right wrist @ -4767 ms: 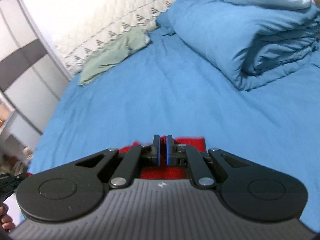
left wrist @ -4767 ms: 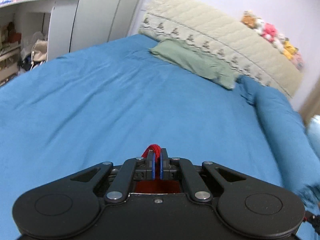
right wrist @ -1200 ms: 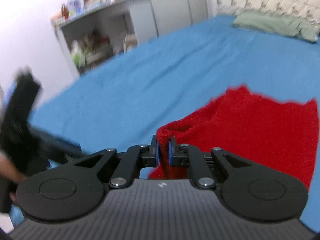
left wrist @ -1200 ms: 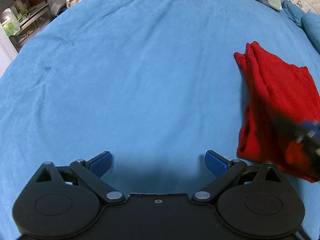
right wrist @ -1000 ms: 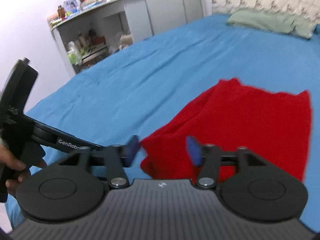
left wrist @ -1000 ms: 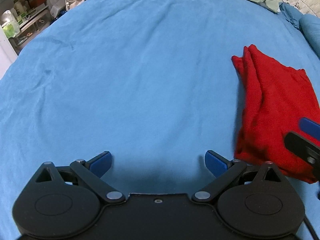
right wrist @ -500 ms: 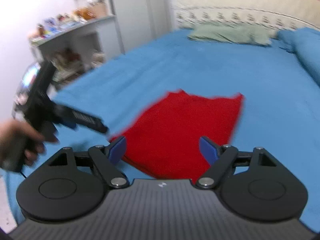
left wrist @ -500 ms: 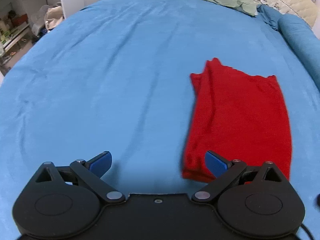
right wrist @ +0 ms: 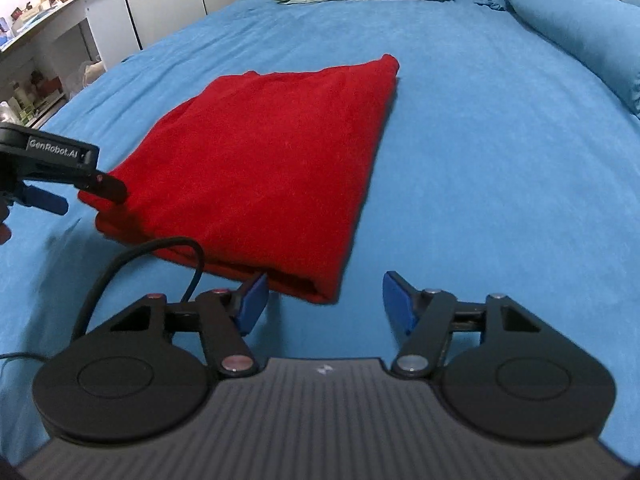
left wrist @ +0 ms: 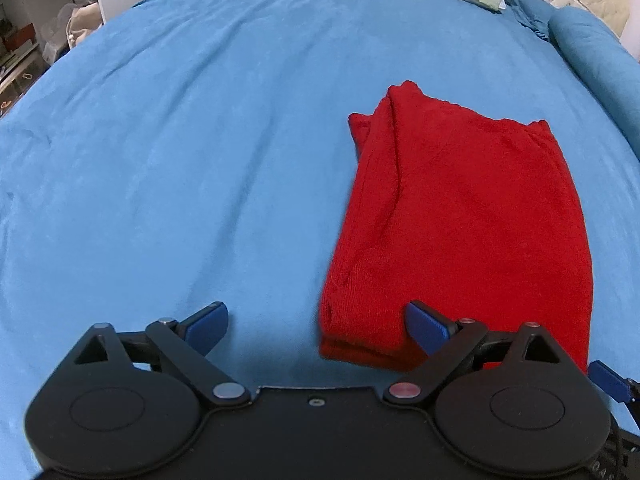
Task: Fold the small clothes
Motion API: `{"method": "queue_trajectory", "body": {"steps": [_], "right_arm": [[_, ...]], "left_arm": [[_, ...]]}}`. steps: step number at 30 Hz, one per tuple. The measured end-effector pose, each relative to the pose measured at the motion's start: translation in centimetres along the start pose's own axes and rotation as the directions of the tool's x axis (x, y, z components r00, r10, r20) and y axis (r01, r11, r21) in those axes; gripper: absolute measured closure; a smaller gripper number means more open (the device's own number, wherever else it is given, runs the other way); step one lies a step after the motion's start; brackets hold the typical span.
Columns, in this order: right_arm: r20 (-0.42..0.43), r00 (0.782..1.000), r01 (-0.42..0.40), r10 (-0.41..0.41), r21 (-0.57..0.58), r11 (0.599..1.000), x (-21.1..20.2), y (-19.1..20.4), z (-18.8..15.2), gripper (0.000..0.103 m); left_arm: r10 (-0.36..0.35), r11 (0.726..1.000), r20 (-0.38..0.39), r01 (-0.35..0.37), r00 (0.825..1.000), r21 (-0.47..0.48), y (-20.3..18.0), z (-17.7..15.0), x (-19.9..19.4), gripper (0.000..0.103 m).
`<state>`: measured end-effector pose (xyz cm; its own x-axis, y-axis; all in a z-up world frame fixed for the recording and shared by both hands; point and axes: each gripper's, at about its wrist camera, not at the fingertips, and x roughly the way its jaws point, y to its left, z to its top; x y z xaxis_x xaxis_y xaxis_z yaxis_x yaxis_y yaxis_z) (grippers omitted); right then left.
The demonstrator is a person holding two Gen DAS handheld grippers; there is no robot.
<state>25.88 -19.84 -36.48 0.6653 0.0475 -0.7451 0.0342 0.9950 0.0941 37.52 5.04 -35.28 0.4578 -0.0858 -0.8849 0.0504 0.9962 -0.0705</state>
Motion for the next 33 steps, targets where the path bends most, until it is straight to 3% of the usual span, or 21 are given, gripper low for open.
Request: {"method": "queue_trajectory", "body": {"steps": [1, 2, 7, 16, 19, 24, 29, 33], "right_arm": [[-0.004, 1.0, -0.005, 0.005, 0.004, 1.0, 0.1, -0.2, 0.3, 0.053], [-0.014, 1.0, -0.012, 0.013, 0.014, 1.0, -0.1, -0.5, 0.5, 0.081], [-0.017, 1.0, 0.007, -0.005, 0.096, 0.995, -0.1, -1.7, 0.6, 0.081], [-0.034, 0.999, -0.007, 0.011, 0.124, 0.992, 0.6, -1.8, 1.0, 0.08], [-0.019, 0.999, -0.043, 0.045, 0.122, 0.992, -0.3, -2.0, 1.6, 0.076], [0.095, 0.993, -0.071, 0.064, 0.074, 0.995, -2.9, -1.5, 2.1, 0.024], [0.129, 0.991, -0.053, 0.042, 0.077, 0.996, -0.7, -1.5, 2.4, 0.024], [0.115, 0.993, -0.029, 0.021, 0.067, 0.997, 2.0, -2.0, 0.7, 0.026]], "left_arm": [[-0.001, 1.0, 0.0, 0.001, 1.0, 0.0, 0.0, 0.1, 0.0, 0.006], [-0.001, 1.0, 0.002, 0.001, 1.0, 0.002, 0.0, 0.2, -0.1, 0.006], [0.006, 1.0, -0.001, -0.006, 1.0, 0.019, 0.0, 0.2, 0.4, 0.006], [0.027, 0.999, -0.019, -0.027, 0.999, 0.039, 0.5, -0.7, 2.3, 0.004], [0.033, 0.999, 0.0, -0.033, 0.999, 0.041, 0.3, -0.5, 1.2, 0.005], [0.051, 0.996, 0.08, -0.057, 0.995, 0.069, -0.3, -1.0, -0.4, 0.005], [0.063, 0.994, 0.087, -0.07, 0.994, 0.08, -0.7, -1.7, 1.4, 0.005], [0.058, 0.995, 0.151, -0.069, 0.987, 0.07, -0.6, -2.9, 2.1, 0.004]]}}
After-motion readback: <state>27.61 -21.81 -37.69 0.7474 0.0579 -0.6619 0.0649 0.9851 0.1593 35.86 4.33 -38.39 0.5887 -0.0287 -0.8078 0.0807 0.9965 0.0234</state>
